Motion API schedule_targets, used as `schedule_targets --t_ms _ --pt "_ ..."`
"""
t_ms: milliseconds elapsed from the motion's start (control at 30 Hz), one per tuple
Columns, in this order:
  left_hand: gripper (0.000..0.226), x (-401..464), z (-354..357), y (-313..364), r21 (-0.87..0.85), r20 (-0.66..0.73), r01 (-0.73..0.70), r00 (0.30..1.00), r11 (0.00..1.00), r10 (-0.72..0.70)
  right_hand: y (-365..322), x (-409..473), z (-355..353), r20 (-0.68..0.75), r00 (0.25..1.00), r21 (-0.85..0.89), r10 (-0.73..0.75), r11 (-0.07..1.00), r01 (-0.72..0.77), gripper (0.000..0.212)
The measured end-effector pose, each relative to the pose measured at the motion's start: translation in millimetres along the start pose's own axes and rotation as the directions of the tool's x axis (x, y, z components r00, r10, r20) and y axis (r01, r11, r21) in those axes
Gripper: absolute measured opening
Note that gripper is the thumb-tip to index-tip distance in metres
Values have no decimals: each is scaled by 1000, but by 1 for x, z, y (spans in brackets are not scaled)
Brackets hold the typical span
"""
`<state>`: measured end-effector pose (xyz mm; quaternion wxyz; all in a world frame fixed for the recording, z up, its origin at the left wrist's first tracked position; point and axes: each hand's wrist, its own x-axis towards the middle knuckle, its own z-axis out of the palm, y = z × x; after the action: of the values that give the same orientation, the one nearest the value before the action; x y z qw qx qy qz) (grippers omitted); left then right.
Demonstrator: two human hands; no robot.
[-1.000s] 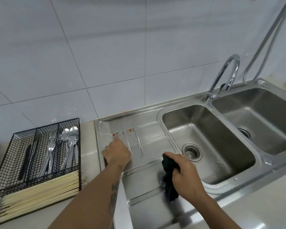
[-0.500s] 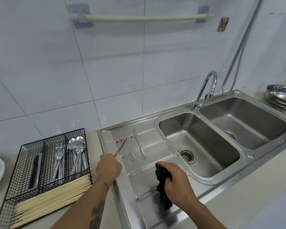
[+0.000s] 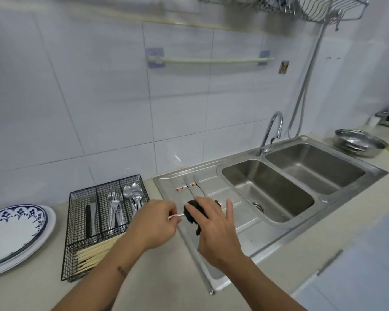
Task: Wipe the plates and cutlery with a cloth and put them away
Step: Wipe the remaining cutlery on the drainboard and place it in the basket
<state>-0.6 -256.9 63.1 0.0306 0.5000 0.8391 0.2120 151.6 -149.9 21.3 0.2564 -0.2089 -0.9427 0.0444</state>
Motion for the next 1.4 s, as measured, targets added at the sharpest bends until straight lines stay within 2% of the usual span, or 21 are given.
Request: schedule_targets --t_ms 100,267,333,467,567,600,667,733,767,900,967,1100,1233,1400 --pt "19 -16 -18 -8 42 -3 -43 999 998 44 -1 -1 -5 7 993 -28 122 992 -122 70" --pt "19 -24 -26 1 -29 -73 -81 994 996 79 -24 4 -20 -48 993 46 -106 993 109 61" --pt "19 -24 -25 1 -36 -61 -92 994 995 90 -15 5 -27 -43 991 26 -127 991 128 59" --pt "22 -30 -15 -7 -45 50 -80 995 996 83 19 -4 -32 8 997 28 73 997 -73 59" --pt "21 -29 -12 -8 -83 122 -40 991 996 50 24 -6 -41 -128 972 72 195 980 -187 52" --pt "22 -28 -13 -7 -100 132 -34 990 994 47 20 -5 -45 -183 966 82 183 982 -170 53" --pt "26 -26 -15 -1 -172 137 -26 989 985 50 3 -4 -48 -272 961 59 47 998 -32 52" --pt "26 -23 -18 7 -250 120 -10 992 968 41 -16 -8 -40 -245 964 2 -103 994 107 54" --pt "23 -23 -19 11 -276 109 -1 994 961 33 -20 -10 -35 -214 969 -12 -126 992 127 58" --pt "20 -32 -15 14 -268 118 40 993 963 -9 -4 -19 -23 -212 977 3 17 1000 -16 62" --pt "22 -36 -7 15 -351 168 90 985 932 -32 -2 -23 -21 -227 973 16 34 999 -31 59" --pt "21 -39 4 21 -548 228 181 972 817 -62 0 -20 -24 -218 974 17 -57 998 63 49" --pt "28 -42 7 22 -611 251 226 964 759 -85 5 -16 -30 -218 975 96 38 995 -17 49" --pt "22 -37 10 26 -733 291 271 954 623 -72 1 -9 -39 -98 995 108 -35 993 45 50"
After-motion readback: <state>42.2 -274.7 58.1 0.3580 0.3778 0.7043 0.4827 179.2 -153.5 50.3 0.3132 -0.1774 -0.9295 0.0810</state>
